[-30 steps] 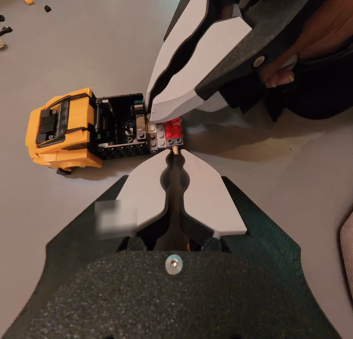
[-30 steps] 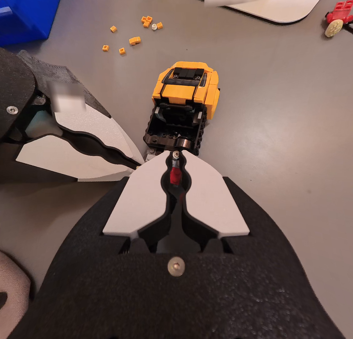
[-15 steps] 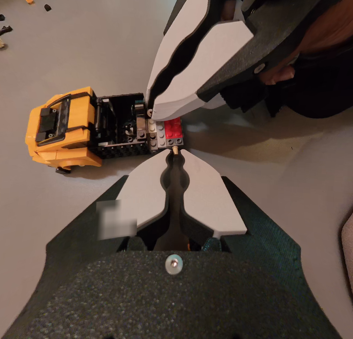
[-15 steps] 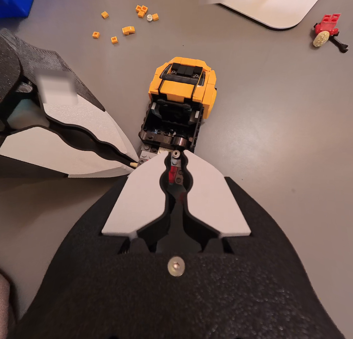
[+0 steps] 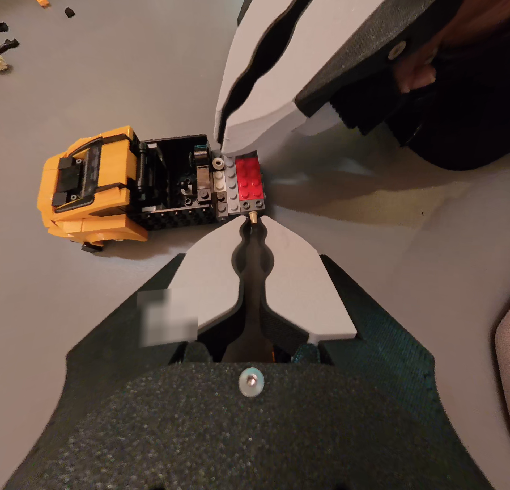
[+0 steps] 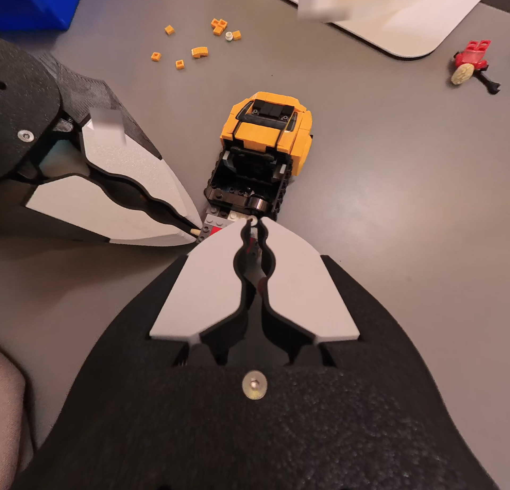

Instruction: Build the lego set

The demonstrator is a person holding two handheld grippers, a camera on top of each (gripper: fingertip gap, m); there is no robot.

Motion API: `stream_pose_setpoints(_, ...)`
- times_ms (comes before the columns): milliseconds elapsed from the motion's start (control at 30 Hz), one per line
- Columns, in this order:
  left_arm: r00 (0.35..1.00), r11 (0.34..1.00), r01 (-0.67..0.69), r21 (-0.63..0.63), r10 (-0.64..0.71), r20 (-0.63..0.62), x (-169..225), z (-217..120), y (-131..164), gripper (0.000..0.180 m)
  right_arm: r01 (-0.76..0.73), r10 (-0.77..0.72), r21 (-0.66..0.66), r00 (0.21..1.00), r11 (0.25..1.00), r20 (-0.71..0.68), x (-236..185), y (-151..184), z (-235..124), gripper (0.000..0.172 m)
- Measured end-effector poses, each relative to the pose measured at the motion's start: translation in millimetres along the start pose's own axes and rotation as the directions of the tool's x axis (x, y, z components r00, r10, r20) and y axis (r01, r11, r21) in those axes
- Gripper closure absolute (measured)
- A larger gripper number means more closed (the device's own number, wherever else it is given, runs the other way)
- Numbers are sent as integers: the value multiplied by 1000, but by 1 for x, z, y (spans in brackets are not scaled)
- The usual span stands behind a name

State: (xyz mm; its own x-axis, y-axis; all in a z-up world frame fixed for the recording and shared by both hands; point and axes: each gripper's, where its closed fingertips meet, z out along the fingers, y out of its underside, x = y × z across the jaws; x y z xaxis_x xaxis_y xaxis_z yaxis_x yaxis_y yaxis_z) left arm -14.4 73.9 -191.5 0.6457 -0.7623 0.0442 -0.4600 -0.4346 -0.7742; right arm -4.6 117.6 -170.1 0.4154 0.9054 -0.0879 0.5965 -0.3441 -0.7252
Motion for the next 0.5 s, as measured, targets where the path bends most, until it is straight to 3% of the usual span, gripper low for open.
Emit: stream_pose_setpoints(500, 1000, 1000, 0, -3, 0, 15, -5, 2, -1, 176, 54, -56, -96, 998, 994, -17, 2, 1, 14, 169)
